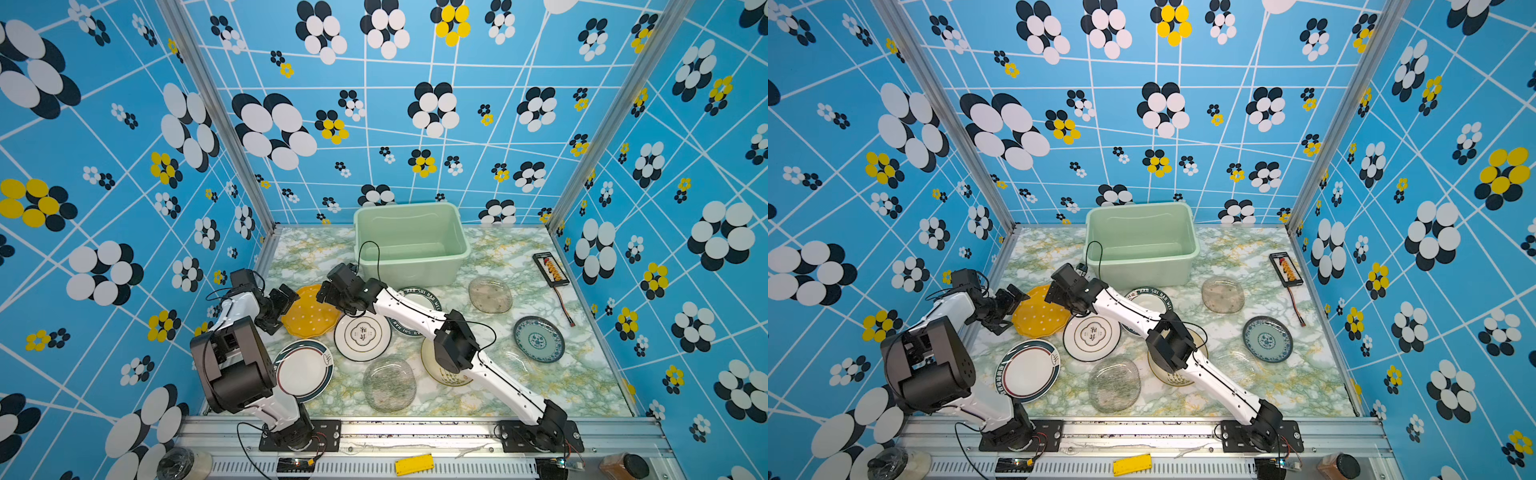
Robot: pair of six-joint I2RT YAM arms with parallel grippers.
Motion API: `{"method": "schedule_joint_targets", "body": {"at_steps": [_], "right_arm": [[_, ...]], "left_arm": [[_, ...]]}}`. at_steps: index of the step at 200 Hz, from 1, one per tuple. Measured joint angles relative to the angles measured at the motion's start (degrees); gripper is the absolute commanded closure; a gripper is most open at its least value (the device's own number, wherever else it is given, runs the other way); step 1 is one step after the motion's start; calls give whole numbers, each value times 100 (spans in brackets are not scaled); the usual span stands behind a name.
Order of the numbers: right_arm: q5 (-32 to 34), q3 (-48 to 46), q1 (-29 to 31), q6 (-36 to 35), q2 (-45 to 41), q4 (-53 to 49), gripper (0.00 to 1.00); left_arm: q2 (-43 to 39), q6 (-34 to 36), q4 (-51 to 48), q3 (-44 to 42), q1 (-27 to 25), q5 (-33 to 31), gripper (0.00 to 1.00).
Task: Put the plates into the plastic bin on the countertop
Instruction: 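Lower the right gripper onto the yellow dotted plate's rim and grip it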
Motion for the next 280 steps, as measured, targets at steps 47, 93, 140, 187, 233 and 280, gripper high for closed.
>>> {"method": "schedule_joint_targets", "body": {"at_steps": [47,93,140,187,233,280], "right_arm": [[26,4,0,74,11,26,7],[46,4,0,129,13,42,7],[44,4,0,125,33,144,10],[-46,0,0,-149,48,319,11],[-308,-391,-63,-555,-39,861,13],[-776,-632,-157,-903,-138,1060,16]], "left_arm": [[-2,44,-149,70,15,-723,1],[332,20,179,70,15,-527,1],[664,-17,573,79,15,-72,1],[675,-68,833,11,28,232,1],[640,-61,1012,-92,76,363,1],[573,-63,1172,-216,107,442,1]]}}
